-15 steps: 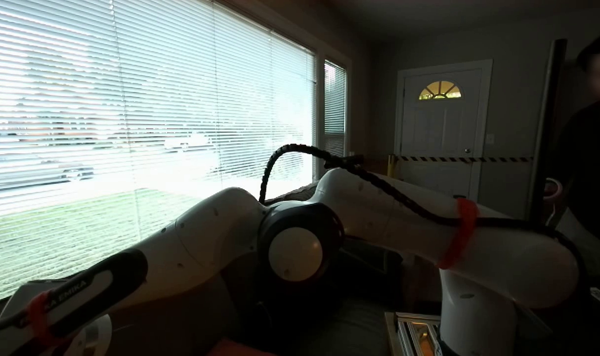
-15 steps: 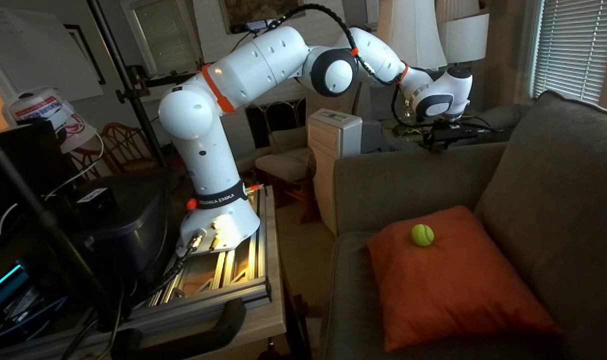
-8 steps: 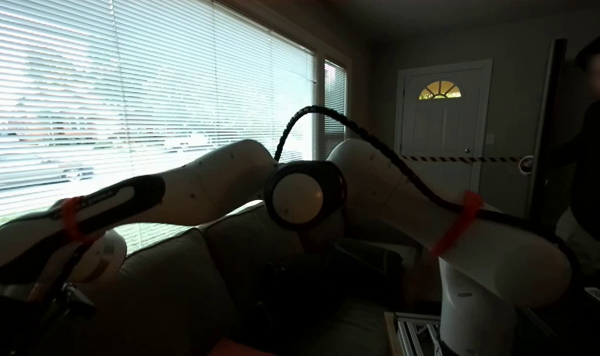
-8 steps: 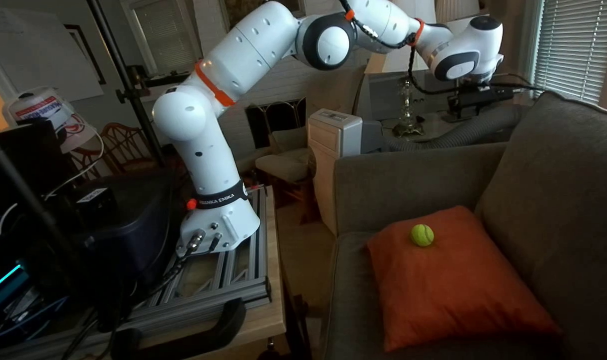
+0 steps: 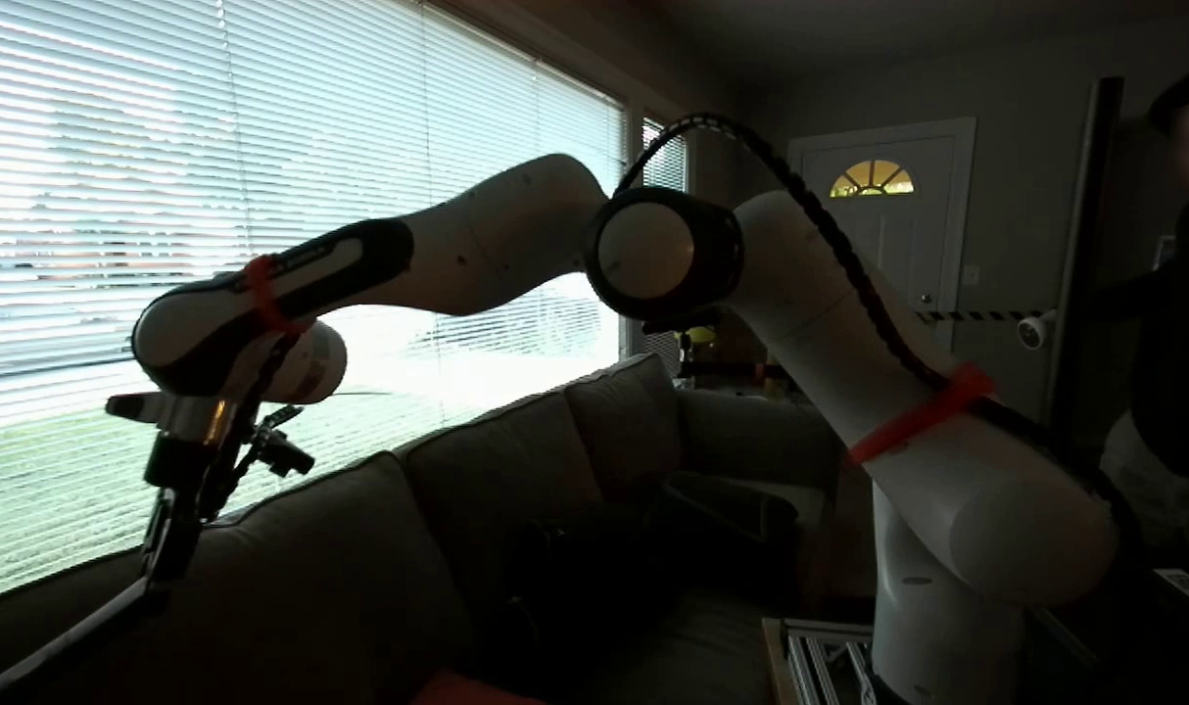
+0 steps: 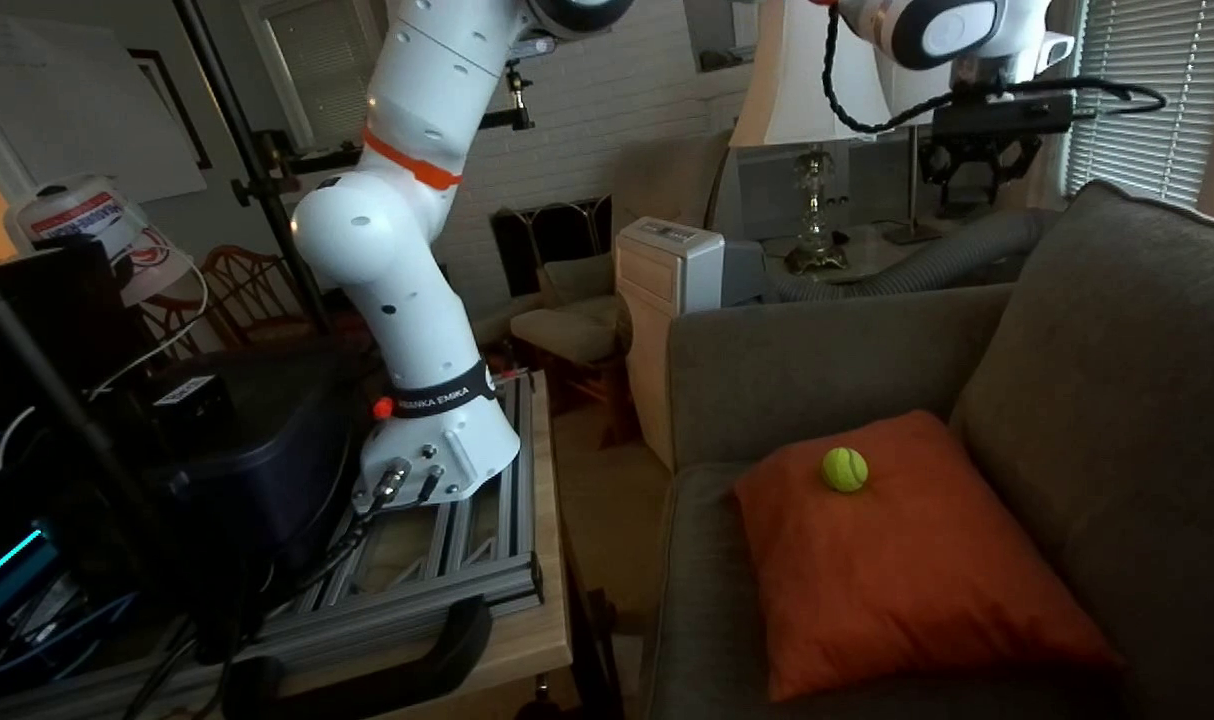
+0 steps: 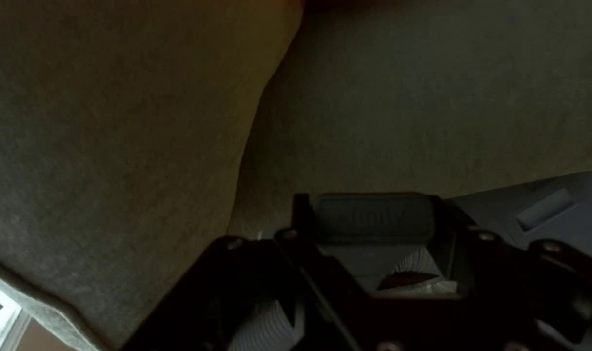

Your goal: Move the remote on the arm rest to the orange cushion

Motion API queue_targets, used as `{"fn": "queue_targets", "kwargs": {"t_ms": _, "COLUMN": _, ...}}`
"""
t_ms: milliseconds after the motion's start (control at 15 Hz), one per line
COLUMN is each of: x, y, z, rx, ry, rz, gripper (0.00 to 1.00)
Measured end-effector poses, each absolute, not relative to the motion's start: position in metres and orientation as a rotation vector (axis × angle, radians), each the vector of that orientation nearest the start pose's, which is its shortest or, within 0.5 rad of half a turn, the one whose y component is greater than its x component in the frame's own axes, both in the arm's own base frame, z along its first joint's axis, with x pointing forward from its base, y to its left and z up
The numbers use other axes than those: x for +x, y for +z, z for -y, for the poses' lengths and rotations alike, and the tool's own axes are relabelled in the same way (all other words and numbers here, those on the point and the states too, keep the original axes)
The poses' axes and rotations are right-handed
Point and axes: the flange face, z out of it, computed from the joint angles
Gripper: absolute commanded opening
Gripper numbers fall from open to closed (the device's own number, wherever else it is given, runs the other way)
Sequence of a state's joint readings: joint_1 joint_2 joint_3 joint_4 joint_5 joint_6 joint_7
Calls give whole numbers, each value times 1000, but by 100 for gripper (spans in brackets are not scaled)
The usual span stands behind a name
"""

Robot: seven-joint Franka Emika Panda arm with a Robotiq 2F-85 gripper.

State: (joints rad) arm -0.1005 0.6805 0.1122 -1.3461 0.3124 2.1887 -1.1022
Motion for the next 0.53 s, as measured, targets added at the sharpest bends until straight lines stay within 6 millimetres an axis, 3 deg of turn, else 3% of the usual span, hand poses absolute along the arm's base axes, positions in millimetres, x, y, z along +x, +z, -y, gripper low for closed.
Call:
{"fn": "queue_targets", "kwargs": {"t_ms": 333, "x": 671, "y": 394, "z": 55, "rx": -2608, "ry": -101, "rz": 1122, "gripper": 33}}
{"fn": "queue_targets", "kwargs": {"t_ms": 400, "x": 653, "y": 405, "z": 64, "rx": -2606, "ry": -45, "rz": 1085, "gripper": 58}}
{"fn": "queue_targets", "kwargs": {"t_ms": 533, "x": 629, "y": 426, "z": 78, "rx": -2630, "ry": -37, "rz": 1034, "gripper": 58}}
